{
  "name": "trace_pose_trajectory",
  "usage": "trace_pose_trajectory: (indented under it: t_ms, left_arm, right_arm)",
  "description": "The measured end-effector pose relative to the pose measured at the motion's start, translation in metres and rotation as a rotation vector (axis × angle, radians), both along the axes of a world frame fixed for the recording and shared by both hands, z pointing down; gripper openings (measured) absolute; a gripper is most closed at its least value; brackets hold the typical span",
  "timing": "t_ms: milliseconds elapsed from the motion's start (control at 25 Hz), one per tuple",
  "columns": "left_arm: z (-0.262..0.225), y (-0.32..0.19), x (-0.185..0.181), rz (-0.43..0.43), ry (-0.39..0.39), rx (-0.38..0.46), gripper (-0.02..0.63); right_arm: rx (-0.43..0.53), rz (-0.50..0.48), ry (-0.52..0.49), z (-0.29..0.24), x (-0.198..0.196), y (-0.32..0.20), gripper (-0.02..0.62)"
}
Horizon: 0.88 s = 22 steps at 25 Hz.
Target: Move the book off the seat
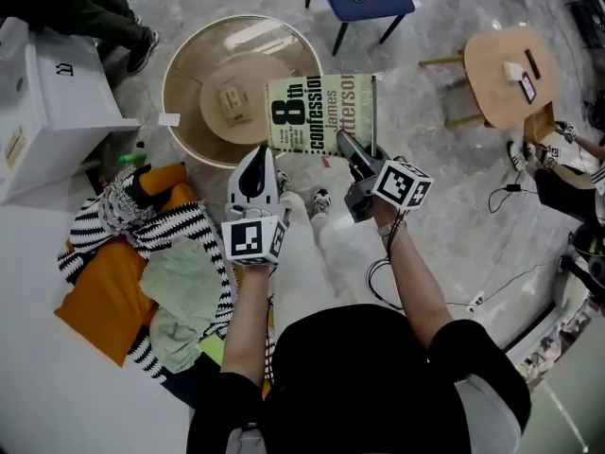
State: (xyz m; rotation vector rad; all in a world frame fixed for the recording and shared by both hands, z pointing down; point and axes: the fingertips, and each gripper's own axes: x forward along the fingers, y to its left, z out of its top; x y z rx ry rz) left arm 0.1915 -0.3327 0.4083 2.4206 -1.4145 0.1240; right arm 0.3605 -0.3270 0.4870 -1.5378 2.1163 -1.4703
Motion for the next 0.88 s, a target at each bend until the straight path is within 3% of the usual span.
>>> trace_pose_trajectory:
  t_ms: [440,880]
  left_arm:
    - [0.107,-0.053,-0.009,0.04,0.021,-0.086,0.009]
    - [0.189,-0.075,-0.005,0.071,0.031,-0.137,0.009]
  right_arm:
    - [-0.125,0.029,0.044,0.127,-0.012,-0.035,0.16]
    - [-0.147,0.034,0.044,0.212,-0.011,-0.058,0.16]
